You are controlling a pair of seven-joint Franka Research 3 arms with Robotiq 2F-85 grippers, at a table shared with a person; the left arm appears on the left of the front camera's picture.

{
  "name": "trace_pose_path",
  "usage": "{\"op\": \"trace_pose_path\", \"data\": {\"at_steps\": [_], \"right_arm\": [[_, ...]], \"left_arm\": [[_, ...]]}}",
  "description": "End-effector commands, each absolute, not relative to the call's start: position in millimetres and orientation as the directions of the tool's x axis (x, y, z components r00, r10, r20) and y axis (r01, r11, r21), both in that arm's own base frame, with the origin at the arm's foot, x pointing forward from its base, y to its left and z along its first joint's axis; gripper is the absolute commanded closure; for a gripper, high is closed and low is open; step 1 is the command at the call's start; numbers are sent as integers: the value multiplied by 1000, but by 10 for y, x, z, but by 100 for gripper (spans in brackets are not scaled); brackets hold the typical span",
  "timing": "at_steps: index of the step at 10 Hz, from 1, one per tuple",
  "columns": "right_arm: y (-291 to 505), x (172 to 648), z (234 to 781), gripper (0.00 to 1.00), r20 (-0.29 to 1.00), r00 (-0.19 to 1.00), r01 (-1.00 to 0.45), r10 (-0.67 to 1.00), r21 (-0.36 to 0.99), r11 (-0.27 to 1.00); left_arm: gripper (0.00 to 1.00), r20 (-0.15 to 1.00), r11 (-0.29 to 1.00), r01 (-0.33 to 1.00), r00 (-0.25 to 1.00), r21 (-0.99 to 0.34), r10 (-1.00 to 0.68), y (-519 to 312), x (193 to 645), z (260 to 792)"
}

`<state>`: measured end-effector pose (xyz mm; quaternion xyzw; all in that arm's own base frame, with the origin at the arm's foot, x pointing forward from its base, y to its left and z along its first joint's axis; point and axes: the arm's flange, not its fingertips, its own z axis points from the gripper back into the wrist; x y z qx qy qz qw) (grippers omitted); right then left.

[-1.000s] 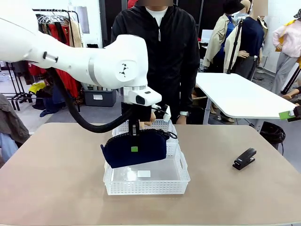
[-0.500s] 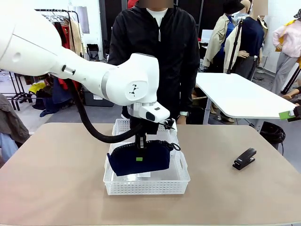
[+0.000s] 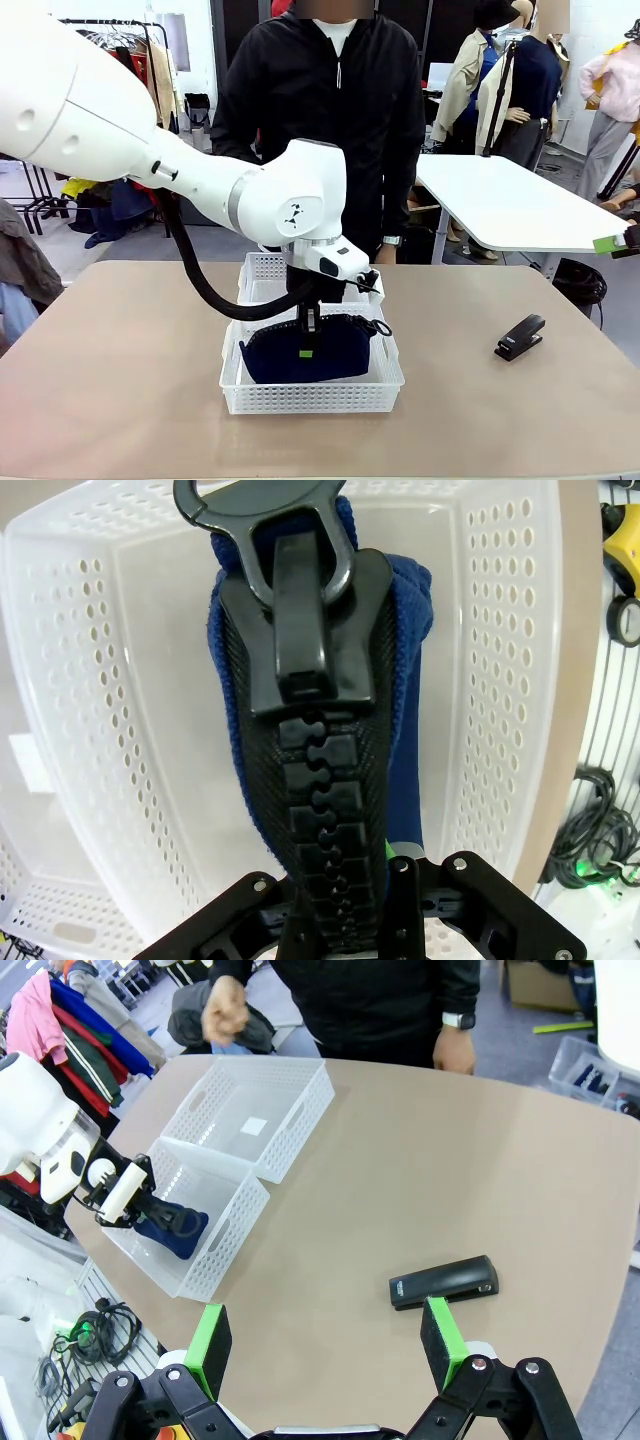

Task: Distribute items into two baskets.
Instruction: Place the picked Pencil pouch into the Organizing basket as instructed by the person.

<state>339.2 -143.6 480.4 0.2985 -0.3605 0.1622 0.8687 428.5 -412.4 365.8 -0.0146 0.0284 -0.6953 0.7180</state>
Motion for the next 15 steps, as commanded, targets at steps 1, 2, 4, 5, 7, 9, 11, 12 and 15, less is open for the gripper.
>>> {"op": "trace_pose_path", "data": {"at_steps": [1, 2, 4, 5, 7, 9, 11, 12, 15], "right_arm": [[-1425, 3396, 4811, 0, 730, 681, -502, 63, 403, 765], [-1425, 3396, 4811, 0, 730, 681, -502, 63, 403, 765], [-1425, 3396, 4811, 0, 730, 681, -502, 63, 403, 765], [-1425, 3396, 4811, 0, 730, 681, -502, 63, 403, 765], [-1425, 3396, 4811, 0, 730, 681, -502, 63, 403, 765], [-1425, 3396, 4811, 0, 730, 681, -502, 63, 403, 765], [-1425, 3396, 4811, 0, 730, 681, -502, 63, 403, 765], [-1425, 3396, 4811, 0, 730, 681, -502, 63, 403, 765], [-1425, 3396, 4811, 0, 730, 681, -502, 63, 403, 765]], "left_arm": [[100, -30, 30, 999, 30, -21, -999, -4145, 4273, 3619], [100, -31, 19, 1000, 19, -21, -999, -4162, 4276, 3578], [100, -22, 10, 999, 10, -30, -1000, -4177, 4286, 3531], [100, -20, 5, 999, 4, -45, -1000, -4180, 4291, 3514], [96, -19, 11, 999, 10, -51, -1000, -4180, 4296, 3513], [60, -15, 11, 999, 11, -48, -1000, -4169, 4279, 3524], [21, -7, 24, 999, 24, -35, -1000, -4119, 4284, 3568], [1, 7, 32, 999, 32, -22, -999, -4077, 4272, 3623], [0, 73, 68, 998, 68, -5, -995, -3922, 4238, 3856]]}}
